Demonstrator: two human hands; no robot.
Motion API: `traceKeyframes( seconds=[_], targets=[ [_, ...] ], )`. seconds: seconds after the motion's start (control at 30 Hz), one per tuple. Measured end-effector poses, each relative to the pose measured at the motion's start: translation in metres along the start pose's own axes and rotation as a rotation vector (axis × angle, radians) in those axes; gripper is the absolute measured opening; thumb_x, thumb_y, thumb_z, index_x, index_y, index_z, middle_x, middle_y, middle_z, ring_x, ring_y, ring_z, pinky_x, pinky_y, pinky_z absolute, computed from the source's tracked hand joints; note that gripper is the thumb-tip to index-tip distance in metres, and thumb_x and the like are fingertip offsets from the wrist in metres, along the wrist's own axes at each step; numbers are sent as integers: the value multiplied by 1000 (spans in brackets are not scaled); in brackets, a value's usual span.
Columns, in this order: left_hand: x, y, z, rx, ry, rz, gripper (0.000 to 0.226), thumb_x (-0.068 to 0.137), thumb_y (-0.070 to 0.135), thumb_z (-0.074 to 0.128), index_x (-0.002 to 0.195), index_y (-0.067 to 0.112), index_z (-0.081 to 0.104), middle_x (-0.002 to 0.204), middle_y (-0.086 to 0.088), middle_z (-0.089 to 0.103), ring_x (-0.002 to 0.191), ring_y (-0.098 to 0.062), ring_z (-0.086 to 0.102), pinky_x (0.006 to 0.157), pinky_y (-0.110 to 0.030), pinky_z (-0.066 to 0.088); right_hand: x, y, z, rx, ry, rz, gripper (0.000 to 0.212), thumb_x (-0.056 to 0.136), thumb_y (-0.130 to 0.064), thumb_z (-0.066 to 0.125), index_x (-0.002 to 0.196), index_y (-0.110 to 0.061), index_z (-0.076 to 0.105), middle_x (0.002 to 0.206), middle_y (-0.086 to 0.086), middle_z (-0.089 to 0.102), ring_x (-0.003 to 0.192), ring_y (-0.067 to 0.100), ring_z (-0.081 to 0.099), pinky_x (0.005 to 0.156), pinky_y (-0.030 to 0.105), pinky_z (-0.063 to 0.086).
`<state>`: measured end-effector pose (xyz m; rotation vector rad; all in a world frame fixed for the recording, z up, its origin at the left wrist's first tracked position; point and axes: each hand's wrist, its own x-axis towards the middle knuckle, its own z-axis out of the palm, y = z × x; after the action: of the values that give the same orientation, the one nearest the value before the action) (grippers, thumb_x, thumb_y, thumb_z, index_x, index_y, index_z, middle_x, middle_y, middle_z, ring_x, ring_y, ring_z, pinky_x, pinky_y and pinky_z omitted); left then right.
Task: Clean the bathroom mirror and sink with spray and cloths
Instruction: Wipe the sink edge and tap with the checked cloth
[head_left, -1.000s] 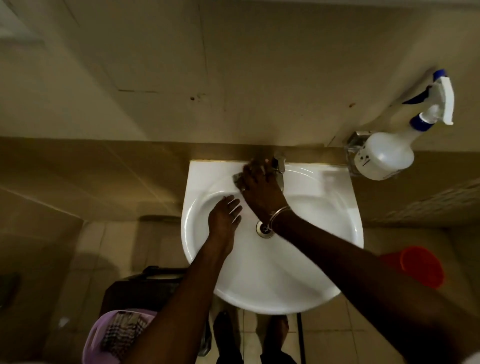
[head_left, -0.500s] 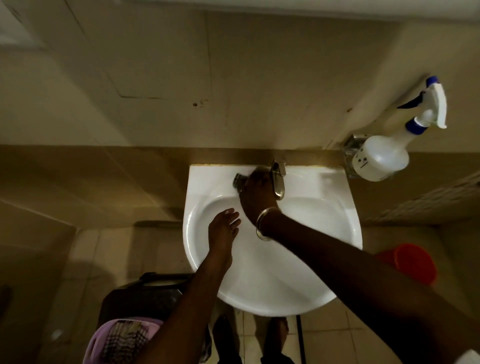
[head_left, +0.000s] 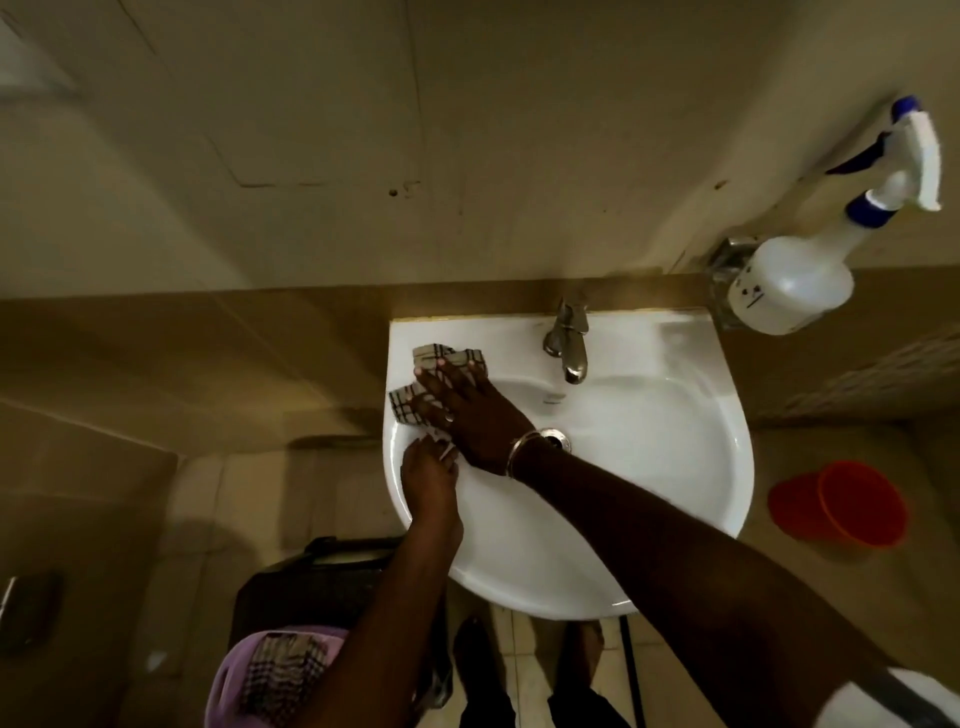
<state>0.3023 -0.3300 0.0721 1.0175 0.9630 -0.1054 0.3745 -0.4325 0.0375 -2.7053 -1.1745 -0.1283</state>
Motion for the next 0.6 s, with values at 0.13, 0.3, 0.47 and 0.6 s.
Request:
traceKeyframes(
  seconds=[0.13, 0.3, 0.47, 0.6],
  targets=[
    [-2, -4, 3, 80, -70, -39, 38, 105, 20, 48, 141, 10, 55, 129, -12, 66, 116, -26, 65, 100, -36, 50, -37, 43, -11, -193, -22, -180, 70, 96, -7, 43, 161, -24, 21, 168, 11, 22, 155, 41, 11, 123, 66, 5],
    [-7, -16, 13, 116, -110, -83, 42, 104, 25, 52, 143, 12, 53, 132, -9, 64, 117, -23, 64, 104, -35, 49, -69, 87, -28, -416, -253, -333, 84, 83, -1, 67, 157, -15, 32, 166, 11, 30, 156, 34, 18, 122, 65, 12],
    [-9, -22, 28, 147, -155, -88, 41, 104, 21, 52, 144, 9, 53, 134, -10, 63, 118, -24, 63, 104, -33, 47, -88, 95, -35, -427, -326, -298, 61, 80, -10, 81, 138, -12, 62, 148, 6, 58, 145, 30, 45, 123, 53, 22],
    [-11, -29, 38, 192, -193, -93, 39, 103, 22, 54, 140, 9, 56, 129, -9, 65, 107, -19, 64, 93, -28, 49, -110, 113, -42, -411, -357, -308, 49, 78, -11, 81, 126, -11, 72, 132, 5, 69, 131, 29, 60, 119, 49, 32]
  ],
)
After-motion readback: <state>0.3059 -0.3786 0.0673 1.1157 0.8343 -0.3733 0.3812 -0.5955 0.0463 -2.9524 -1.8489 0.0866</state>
